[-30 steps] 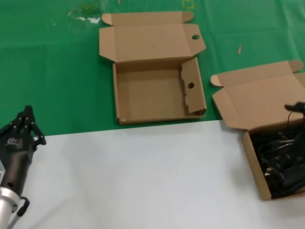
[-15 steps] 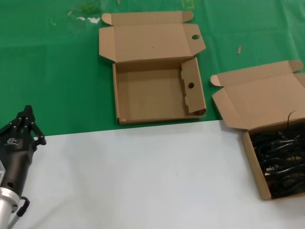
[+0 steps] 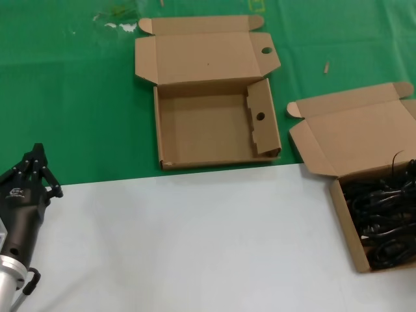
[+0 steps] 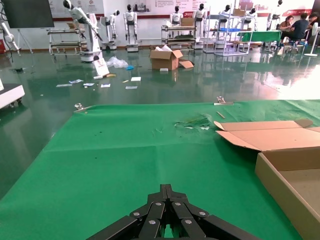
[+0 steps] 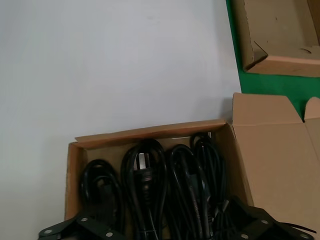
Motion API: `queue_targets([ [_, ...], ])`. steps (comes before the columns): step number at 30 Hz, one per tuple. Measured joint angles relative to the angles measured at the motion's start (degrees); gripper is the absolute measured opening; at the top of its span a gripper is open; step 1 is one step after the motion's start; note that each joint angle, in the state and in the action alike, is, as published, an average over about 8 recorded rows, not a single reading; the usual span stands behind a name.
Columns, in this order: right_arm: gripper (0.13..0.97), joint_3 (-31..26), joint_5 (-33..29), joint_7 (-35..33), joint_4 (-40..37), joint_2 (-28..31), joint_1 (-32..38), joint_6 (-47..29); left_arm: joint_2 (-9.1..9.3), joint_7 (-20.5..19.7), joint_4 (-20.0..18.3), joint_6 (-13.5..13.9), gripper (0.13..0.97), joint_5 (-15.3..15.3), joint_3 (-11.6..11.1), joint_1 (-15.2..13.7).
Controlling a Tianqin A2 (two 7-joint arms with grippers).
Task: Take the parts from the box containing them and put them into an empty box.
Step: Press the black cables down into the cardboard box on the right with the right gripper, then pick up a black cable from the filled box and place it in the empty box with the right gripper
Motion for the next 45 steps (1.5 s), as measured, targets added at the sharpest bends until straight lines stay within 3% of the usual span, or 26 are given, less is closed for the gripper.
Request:
queue_targets([
  [11, 0.681, -1.9, -2.3, -3.1, -7.9, -5.0, 6.6, -1.6, 0.0, 0.0, 0.0, 0.0, 0.14, 0.0, 0.0, 0.0],
  [19, 0.465, -2.5, -2.7, -4.6, -11.6, -6.9, 8.3, -1.6, 0.0, 0.0, 0.0, 0.0, 0.14, 0.0, 0.0, 0.0],
  [28, 0.291, -3.0, -2.8, -5.6, -14.3, -8.1, 10.2, -2.2, 0.0, 0.0, 0.0, 0.0, 0.14, 0.0, 0.0, 0.0],
  [35, 0.261, -3.0, -2.5, -3.5, -12.4, -7.4, 12.8, -5.3, 0.0, 0.0, 0.0, 0.0, 0.14, 0.0, 0.0, 0.0],
  [45, 0.208, -2.3, 0.3, 4.8, -2.5, -6.3, 18.4, -13.0, 0.0, 0.0, 0.0, 0.0, 0.14, 0.0, 0.0, 0.0],
])
